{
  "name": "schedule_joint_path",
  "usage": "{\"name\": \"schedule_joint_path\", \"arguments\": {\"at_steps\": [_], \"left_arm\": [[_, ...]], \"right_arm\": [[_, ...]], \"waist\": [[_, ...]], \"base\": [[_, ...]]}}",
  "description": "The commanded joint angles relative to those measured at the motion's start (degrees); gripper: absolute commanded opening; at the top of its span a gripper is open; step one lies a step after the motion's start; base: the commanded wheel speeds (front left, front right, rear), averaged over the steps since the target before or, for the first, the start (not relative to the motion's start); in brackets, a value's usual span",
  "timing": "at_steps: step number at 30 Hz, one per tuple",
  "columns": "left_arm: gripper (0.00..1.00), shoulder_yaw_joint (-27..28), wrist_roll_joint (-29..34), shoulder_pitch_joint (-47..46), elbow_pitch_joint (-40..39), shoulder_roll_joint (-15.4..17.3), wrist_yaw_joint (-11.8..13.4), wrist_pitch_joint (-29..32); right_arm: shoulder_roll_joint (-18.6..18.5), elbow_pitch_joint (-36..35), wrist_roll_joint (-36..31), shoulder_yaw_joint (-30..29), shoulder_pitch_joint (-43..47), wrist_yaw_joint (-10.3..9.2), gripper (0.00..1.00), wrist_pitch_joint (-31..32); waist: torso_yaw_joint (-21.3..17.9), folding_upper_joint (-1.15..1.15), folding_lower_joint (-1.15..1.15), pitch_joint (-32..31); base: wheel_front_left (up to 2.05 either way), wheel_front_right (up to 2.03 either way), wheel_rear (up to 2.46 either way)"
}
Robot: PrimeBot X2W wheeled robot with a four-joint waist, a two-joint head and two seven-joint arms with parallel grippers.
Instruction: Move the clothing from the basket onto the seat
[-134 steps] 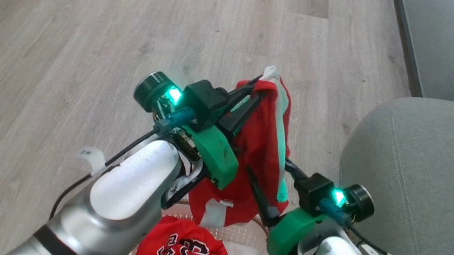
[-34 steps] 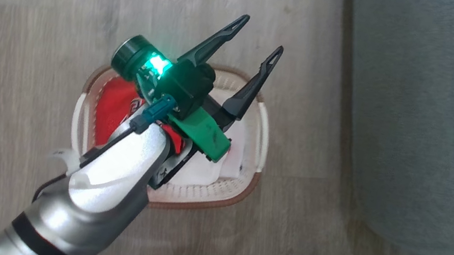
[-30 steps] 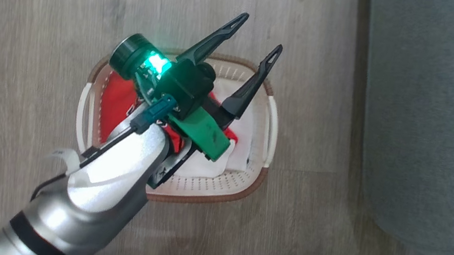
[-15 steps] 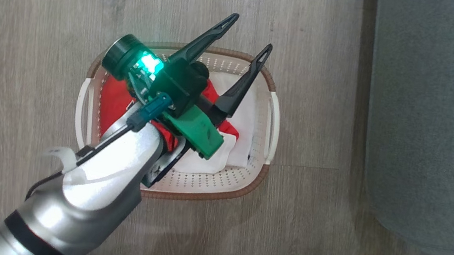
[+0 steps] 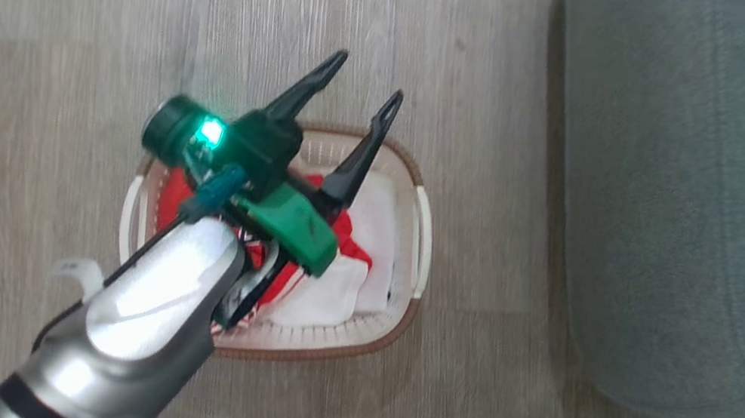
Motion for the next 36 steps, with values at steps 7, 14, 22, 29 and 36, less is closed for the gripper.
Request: {"name": "schedule_joint_path", "arguments": {"at_steps": [7,14,22,29,36], "left_arm": [[1.0,3.85,-2.67,4.17,-0.43,0.3,0.59,-1.42],[1.0,7.28,-3.88,9.79,-0.3,0.61,1.63,-1.6],[1.0,13.85,-3.6,18.17,-2.5,1.77,4.57,-1.61],[1.0,19.61,-2.82,26.3,-5.91,1.63,7.0,-1.62],[1.0,24.2,-2.12,33.32,-9.21,1.12,7.4,-1.62]], "right_arm": [[-0.19,-6.96,7.69,7.94,6.08,-0.02,1.0,-0.52],[1.88,-10.63,13.51,13.33,11.55,-0.02,1.0,-0.52],[6.34,-15.64,16.31,16.53,18.42,-0.02,1.0,-0.52],[9.88,-21.3,15.63,15.05,26.62,-0.02,1.0,-0.52],[12.96,-27.81,14.36,13.6,36.15,-0.02,1.0,-0.52]], "waist": [[0.86,0.0,0.0,-10.04],[3.22,0.0,0.0,-17.3],[5.34,0.0,0.0,-22.75],[7.6,0.0,0.0,-26.27],[9.08,0.0,0.0,-28.37]], "base": [[0.0,0.0,0.0],[0.0,0.0,0.0],[0.0,0.0,0.0],[0.0,0.0,0.0],[0.0,0.0,0.0]]}}
